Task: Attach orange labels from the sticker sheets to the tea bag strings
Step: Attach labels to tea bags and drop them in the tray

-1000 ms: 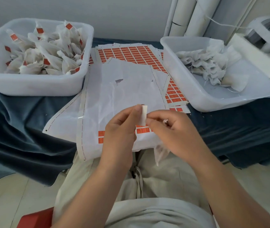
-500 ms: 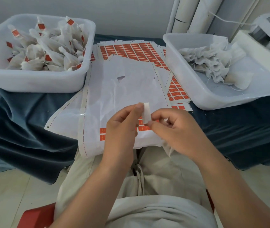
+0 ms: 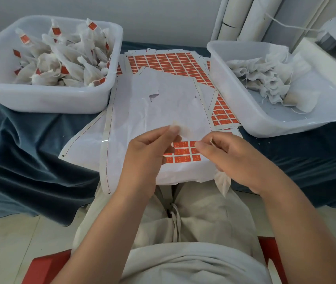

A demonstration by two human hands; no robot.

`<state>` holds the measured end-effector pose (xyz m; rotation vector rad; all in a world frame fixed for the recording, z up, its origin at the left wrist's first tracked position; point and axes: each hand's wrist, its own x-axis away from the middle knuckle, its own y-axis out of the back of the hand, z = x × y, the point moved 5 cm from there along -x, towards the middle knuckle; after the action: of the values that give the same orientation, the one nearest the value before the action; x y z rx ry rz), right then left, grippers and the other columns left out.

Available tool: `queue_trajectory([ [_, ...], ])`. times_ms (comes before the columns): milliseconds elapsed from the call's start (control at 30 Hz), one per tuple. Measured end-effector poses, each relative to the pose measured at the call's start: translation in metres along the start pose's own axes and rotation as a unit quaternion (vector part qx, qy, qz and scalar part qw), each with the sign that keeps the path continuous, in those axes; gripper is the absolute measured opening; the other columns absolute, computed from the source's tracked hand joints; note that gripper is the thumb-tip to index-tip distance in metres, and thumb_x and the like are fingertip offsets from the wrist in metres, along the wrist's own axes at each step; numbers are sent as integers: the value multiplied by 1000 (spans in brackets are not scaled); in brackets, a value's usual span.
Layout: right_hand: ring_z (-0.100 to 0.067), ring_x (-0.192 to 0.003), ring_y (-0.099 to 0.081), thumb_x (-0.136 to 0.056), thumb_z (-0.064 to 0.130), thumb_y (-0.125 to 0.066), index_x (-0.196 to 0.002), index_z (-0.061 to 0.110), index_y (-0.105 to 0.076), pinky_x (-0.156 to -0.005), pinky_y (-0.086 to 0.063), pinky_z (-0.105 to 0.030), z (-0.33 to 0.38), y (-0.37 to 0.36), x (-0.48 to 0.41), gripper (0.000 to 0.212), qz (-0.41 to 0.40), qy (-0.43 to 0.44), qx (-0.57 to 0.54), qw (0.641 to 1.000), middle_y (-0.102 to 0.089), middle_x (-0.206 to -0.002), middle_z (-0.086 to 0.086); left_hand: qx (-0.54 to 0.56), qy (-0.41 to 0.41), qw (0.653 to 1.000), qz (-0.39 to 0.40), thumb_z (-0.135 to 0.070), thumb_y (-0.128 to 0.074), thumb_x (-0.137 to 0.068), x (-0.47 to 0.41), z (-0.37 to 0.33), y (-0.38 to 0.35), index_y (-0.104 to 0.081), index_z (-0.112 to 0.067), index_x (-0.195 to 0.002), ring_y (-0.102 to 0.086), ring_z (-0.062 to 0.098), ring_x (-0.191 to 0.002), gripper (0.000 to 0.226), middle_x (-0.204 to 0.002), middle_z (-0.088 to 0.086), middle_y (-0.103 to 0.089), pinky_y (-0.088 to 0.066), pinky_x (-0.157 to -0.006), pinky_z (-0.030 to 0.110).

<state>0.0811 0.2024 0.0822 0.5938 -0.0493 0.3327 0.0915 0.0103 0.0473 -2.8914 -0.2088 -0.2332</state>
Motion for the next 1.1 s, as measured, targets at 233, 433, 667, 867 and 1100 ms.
queue_trajectory([
  [233,0,-79,-64,-111,42,-41,-91,37,-73,-77,-47,-17,20,-27,10,38,21,80,21,996,-68,-85,7,67,-26,995,-70,-36,-68,-101,2,8,-3,-83,-22,-98,-69,10,-74,21,-91,0,-77,-55,-66,25],
  [433,-12,-95,-61,-107,39,-53,-122,39,-76,-81,-42,-11,42,-20,19,27,-96,190,92,973,-57,-91,11,46,-37,998,16,-27,-61,-106,8,17,-25,-78,-14,-100,-71,19,-85,23,-92,7,-76,-57,-78,30],
  [667,-8,-91,-54,-100,51,-48,-128,51,-64,-79,-39,-10,33,-3,15,33,-139,143,82,977,-52,-98,4,44,21,992,117,-35,-53,-110,18,27,-47,-68,-5,-113,-69,43,-113,33,-112,23,-74,-54,-106,55],
  [867,-3,-116,-52,-98,55,-48,-123,56,-69,-97,-46,-22,27,-14,12,33,-123,115,20,986,-51,-127,14,78,11,989,122,-38,-54,-109,23,23,-53,-67,-13,-120,-64,34,-104,31,-120,34,-64,-50,-99,58],
  [1100,15,-139,-41,-100,63,-48,-125,57,-69,-100,-42,-17,16,-11,3,33,-79,100,-67,990,-41,-153,34,51,-7,993,105,-30,-59,-107,23,23,-48,-76,-10,-111,-70,18,-70,27,-100,25,-71,-54,-77,37],
])
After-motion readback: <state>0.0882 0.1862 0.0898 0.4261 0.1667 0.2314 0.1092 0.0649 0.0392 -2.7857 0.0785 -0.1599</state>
